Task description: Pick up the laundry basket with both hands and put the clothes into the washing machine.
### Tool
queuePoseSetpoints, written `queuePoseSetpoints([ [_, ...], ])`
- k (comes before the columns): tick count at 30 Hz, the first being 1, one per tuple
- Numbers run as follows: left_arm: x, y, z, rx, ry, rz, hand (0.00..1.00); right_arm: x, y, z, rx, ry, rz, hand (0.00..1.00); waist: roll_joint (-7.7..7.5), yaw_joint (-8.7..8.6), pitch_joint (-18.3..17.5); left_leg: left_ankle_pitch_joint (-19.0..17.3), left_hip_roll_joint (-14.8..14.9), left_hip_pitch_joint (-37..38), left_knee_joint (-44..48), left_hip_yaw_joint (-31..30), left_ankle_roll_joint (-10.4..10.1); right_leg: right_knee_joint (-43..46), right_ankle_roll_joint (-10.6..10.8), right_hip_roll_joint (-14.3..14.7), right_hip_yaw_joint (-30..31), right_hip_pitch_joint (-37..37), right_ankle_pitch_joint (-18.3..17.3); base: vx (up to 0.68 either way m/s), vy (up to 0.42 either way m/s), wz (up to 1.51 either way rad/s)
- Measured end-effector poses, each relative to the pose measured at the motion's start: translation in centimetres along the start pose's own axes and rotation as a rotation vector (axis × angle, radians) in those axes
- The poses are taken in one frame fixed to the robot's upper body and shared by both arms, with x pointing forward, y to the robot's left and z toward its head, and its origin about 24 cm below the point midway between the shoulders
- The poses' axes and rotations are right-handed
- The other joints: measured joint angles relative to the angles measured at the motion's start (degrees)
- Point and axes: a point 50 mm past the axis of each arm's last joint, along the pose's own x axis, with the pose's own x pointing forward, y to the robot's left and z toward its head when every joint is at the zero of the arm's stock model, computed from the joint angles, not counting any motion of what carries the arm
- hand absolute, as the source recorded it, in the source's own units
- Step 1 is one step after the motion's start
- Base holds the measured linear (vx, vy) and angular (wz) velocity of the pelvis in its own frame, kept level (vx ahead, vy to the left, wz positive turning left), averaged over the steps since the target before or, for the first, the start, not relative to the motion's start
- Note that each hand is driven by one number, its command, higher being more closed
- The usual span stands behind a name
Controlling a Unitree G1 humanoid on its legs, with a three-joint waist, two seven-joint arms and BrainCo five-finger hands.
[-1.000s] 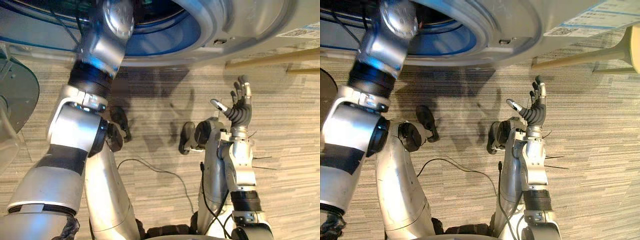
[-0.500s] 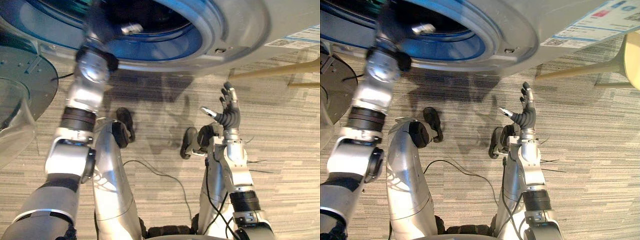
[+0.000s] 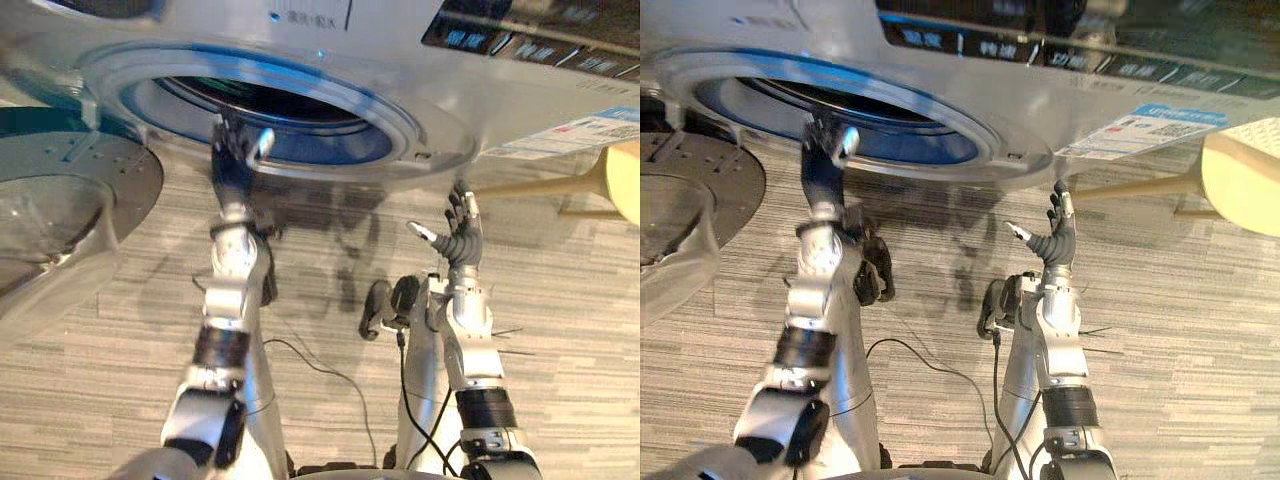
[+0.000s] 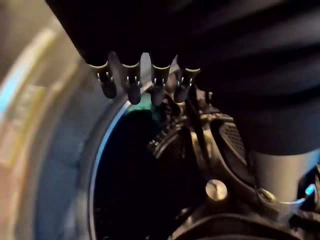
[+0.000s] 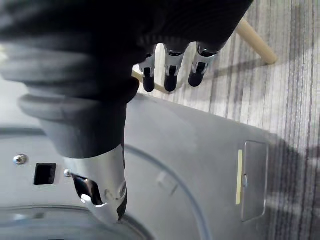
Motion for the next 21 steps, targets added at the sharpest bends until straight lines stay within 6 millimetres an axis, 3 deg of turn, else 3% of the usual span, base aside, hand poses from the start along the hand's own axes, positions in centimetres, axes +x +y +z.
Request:
queuePoseSetpoints([
  [5, -5.1, 3.0, -5.0, -0.015, 0.222, 0.072, 0.0, -3.1, -1.7, -4.3, -0.053, 0.2, -0.022, 0.0, 0.2, 1.02, -3.4, 1.7, -0.8, 11.7, -8.8, -0.2, -1.6, -8.7, -0.9, -0.1, -3.3, 12.4, 0.7, 0.09, -0.065, 0.15],
  [9, -8.1, 5.5, -7.6, 0.017, 0.356, 0.151, 0.0, -5.0, -2.7, -6.4, -0.069, 0.306, -0.041, 0.0, 0.61, 1.04, -4.5, 3.3, -1.5, 22.6, -17.0, 0.1, -2.5, -16.8, -0.9, 0.0, -6.0, 23.8, 1.9, 0.12, -0.075, 0.25],
  [11, -10.3, 6.8, -9.0, 0.042, 0.441, 0.195, 0.0, -6.0, -3.6, -7.7, -0.073, 0.375, -0.063, 0.0, 0.99, 1.06, -5.5, 5.0, -1.9, 29.3, -23.4, 0.4, -2.9, -23.0, -0.6, 0.3, -7.5, 30.7, 3.4, 0.13, -0.057, 0.19],
  [15, -12.6, 8.6, -11.0, 0.109, 0.571, 0.245, 0.0, -7.4, -4.0, -9.8, -0.087, 0.486, -0.068, 0.0, 1.18, 1.2, -5.7, 7.1, -2.1, 39.3, -32.0, 1.6, -3.0, -31.9, -0.3, 0.9, -9.0, 40.4, 6.1, 0.11, 0.014, 0.07],
  [21, -16.1, 11.1, -13.9, 0.382, 0.794, 0.184, 0.0, -10.8, -4.8, -13.2, -0.103, 0.698, -0.082, 0.0, 1.55, 1.01, -9.7, 11.5, -2.4, 55.3, -48.4, 5.4, -2.5, -49.8, 1.4, 2.8, -9.7, 55.1, 12.8, 0.12, 0.059, -0.1],
])
